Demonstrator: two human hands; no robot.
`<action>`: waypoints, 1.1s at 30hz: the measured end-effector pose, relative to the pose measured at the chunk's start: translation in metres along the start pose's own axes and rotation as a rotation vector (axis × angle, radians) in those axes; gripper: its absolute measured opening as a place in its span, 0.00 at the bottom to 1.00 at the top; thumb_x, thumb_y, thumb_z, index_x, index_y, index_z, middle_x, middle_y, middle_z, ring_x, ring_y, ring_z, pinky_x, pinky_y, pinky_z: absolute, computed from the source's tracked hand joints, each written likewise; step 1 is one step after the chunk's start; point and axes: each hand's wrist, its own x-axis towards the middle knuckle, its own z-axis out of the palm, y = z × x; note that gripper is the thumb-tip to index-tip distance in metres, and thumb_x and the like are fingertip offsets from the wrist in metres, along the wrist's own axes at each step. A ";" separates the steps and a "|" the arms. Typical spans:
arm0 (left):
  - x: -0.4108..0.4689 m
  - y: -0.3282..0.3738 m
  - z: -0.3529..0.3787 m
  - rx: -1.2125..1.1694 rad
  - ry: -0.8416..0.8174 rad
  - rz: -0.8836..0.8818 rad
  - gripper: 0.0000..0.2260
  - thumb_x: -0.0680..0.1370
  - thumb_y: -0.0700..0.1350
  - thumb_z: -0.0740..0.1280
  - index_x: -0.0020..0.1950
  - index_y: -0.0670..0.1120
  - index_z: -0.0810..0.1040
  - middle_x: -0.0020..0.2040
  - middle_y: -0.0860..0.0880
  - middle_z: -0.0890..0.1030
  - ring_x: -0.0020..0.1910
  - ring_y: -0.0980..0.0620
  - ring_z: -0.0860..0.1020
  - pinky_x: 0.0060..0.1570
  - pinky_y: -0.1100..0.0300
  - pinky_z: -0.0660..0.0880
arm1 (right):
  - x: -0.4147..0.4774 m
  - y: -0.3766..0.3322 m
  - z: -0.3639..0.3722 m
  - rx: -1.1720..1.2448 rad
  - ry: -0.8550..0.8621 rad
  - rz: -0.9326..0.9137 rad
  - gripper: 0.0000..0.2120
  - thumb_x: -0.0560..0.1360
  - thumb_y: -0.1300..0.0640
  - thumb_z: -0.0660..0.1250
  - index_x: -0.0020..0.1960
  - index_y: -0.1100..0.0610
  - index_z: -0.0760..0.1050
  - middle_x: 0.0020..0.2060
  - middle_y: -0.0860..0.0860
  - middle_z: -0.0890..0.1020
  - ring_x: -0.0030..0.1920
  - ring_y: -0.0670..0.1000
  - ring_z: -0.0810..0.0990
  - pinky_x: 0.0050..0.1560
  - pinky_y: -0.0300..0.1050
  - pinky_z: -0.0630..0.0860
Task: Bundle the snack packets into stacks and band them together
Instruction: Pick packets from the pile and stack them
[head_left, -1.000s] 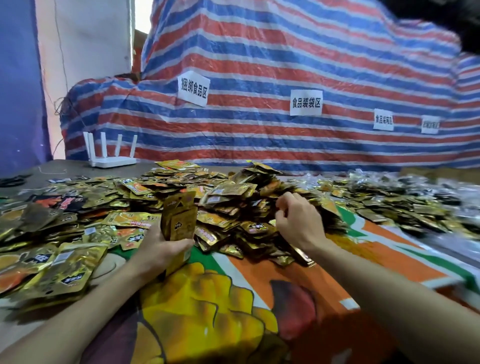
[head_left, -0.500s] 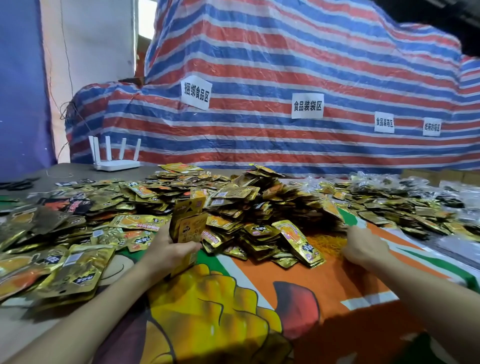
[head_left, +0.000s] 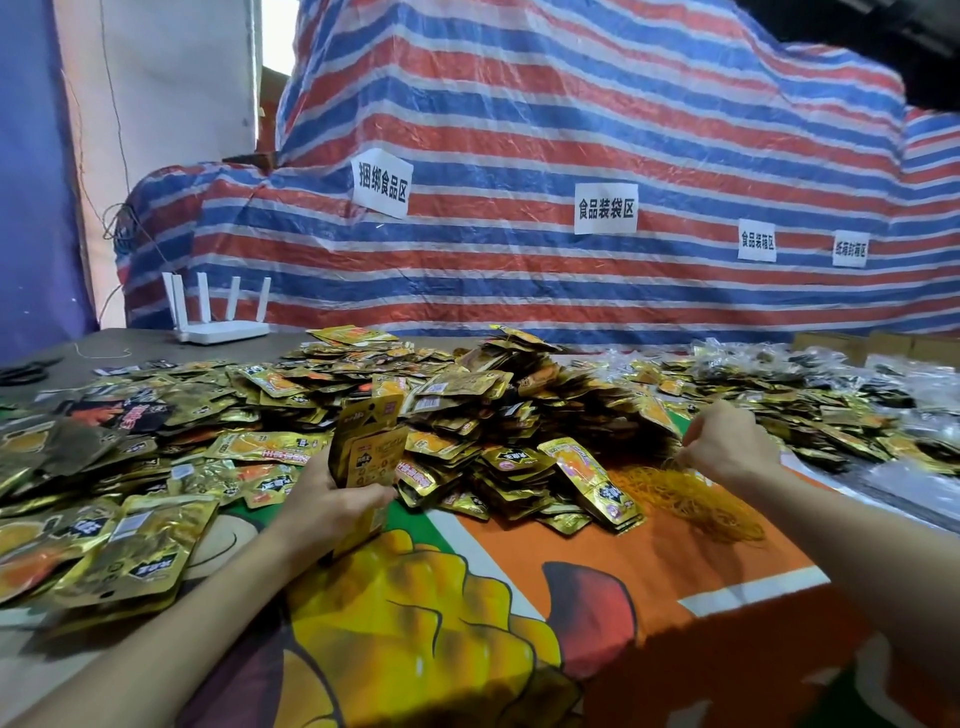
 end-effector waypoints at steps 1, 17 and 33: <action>0.000 0.000 0.000 -0.001 -0.003 0.000 0.15 0.62 0.43 0.72 0.48 0.50 0.82 0.43 0.50 0.87 0.48 0.48 0.84 0.46 0.55 0.78 | 0.002 -0.001 -0.002 0.019 -0.006 0.003 0.06 0.71 0.58 0.79 0.45 0.57 0.85 0.42 0.57 0.85 0.46 0.59 0.83 0.47 0.52 0.81; 0.009 -0.003 -0.007 -0.207 0.125 -0.189 0.05 0.76 0.33 0.68 0.50 0.38 0.82 0.45 0.40 0.87 0.46 0.45 0.86 0.52 0.50 0.79 | -0.034 -0.106 0.001 0.649 -0.231 -0.394 0.09 0.73 0.60 0.78 0.51 0.57 0.81 0.41 0.52 0.85 0.40 0.47 0.83 0.35 0.33 0.76; 0.013 0.004 -0.039 -0.656 0.164 -0.412 0.13 0.64 0.39 0.69 0.45 0.40 0.88 0.43 0.40 0.84 0.39 0.43 0.82 0.50 0.47 0.80 | -0.104 -0.260 0.110 1.403 -0.342 -0.388 0.08 0.67 0.61 0.81 0.42 0.55 0.84 0.38 0.52 0.87 0.43 0.54 0.87 0.50 0.54 0.83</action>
